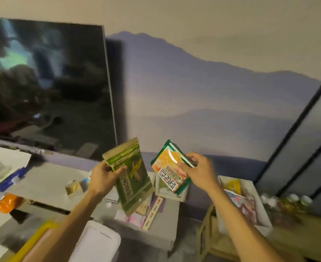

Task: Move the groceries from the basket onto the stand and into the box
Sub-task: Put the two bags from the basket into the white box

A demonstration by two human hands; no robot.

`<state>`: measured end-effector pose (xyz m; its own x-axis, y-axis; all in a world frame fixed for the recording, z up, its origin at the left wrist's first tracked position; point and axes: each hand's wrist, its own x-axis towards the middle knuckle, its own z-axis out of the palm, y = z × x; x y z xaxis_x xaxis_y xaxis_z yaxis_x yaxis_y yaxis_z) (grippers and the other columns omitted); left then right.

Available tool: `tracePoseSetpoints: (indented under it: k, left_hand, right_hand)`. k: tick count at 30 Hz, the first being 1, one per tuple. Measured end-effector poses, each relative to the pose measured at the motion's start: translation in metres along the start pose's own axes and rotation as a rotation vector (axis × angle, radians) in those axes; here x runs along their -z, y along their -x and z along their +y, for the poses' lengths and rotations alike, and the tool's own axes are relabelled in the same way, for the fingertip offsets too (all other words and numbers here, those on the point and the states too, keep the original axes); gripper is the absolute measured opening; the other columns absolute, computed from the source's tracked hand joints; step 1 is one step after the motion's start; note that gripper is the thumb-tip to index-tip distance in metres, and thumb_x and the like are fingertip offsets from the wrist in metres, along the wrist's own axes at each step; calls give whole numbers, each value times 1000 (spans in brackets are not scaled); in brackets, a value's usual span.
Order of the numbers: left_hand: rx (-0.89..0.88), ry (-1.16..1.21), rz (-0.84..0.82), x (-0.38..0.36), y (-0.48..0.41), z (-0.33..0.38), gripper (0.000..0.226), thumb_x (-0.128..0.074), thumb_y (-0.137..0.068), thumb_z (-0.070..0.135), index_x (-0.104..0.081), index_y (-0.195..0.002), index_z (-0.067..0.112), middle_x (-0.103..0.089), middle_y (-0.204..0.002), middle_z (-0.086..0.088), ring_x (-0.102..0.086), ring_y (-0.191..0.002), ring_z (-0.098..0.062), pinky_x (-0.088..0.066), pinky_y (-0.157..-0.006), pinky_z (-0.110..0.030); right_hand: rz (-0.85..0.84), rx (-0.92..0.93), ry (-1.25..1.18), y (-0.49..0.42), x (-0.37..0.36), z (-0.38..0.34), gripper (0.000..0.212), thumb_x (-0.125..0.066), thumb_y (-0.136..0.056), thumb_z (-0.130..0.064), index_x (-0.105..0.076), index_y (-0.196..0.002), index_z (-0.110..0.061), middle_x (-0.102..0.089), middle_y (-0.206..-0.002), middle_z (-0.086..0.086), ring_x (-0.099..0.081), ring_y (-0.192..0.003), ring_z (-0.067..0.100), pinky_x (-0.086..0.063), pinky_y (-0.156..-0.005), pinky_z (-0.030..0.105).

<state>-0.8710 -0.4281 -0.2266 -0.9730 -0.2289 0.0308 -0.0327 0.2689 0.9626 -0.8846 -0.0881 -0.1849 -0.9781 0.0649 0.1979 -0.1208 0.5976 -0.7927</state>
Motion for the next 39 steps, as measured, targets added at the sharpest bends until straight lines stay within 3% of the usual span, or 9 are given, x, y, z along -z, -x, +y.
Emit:
tracePoseSetpoints:
  k: [4, 9, 13, 18, 23, 28, 31, 35, 39]
  left_hand:
    - [-89, -19, -155, -88, 15, 43, 17, -82, -90, 19, -76, -106, 20, -82, -98, 4, -80, -88, -15, -66, -77, -43]
    - [-124, -16, -282, -199, 35, 76, 14, -85, -88, 22, -77, -100, 21, -82, -93, 4, -80, -82, -18, -66, -74, -49]
    - [-130, -9, -337, -282, 57, 101, 14, -83, -89, 23, -74, -100, 21, -82, -92, 5, -80, -81, -17, -65, -68, -44]
    - [-127, -3, -359, -365, 72, 108, 17, -81, -91, 26, -71, -104, 22, -81, -94, 3, -79, -82, -14, -63, -65, -36]
    - [-95, -40, -360, -424, 62, 94, 20, -78, -93, 25, -66, -108, 21, -80, -100, 6, -78, -81, -6, -61, -62, -25]
    - [-23, -179, -373, -474, 20, 65, 20, -79, -92, 30, -66, -106, 25, -80, -95, 6, -79, -80, -12, -66, -72, -42]
    - [33, -237, -414, -509, -16, 37, 19, -81, -91, 32, -68, -103, 23, -81, -94, 4, -79, -79, -14, -66, -76, -47]
    - [106, -302, -472, -555, -51, -12, 18, -80, -91, 35, -69, -101, 25, -80, -91, 5, -79, -78, -14, -66, -74, -46]
    - [200, -329, -502, -593, -63, -53, 21, -81, -90, 33, -69, -105, 25, -79, -90, 6, -78, -77, -13, -66, -71, -39]
  right_hand:
    - [143, -71, 4, 26, 88, 38, 35, -86, -89, -34, -74, -120, -22, -74, -101, -16, -70, -84, -7, -55, -61, 11]
    - [283, -132, 12, 50, 180, 96, 30, -88, -87, -30, -74, -112, -24, -68, -91, -24, -66, -78, -15, -49, -64, 5]
    - [333, -167, 31, 57, 237, 149, 34, -87, -87, -34, -74, -115, -19, -74, -100, -12, -67, -88, -6, -58, -75, 18]
    - [365, -212, 33, 51, 285, 215, 29, -87, -88, -33, -75, -111, -20, -76, -96, -13, -71, -81, -5, -57, -64, 16]
    - [374, -280, 72, 30, 297, 269, 29, -87, -88, -35, -75, -110, -19, -78, -101, -8, -71, -81, 1, -52, -61, 17]
    - [369, -365, 66, -1, 285, 321, 30, -85, -90, -38, -74, -112, -21, -79, -105, -6, -73, -79, 3, -58, -58, 21]
    - [359, -414, 89, -24, 271, 355, 33, -82, -92, -40, -73, -115, -20, -80, -107, -5, -73, -80, 3, -55, -57, 16]
    - [300, -479, 147, -53, 243, 397, 35, -77, -96, -40, -70, -119, -15, -77, -108, -2, -65, -77, 0, -45, -55, 8]
    - [253, -565, 163, -69, 204, 440, 33, -76, -94, -45, -70, -113, -18, -73, -100, -7, -69, -88, 11, -47, -63, 16]
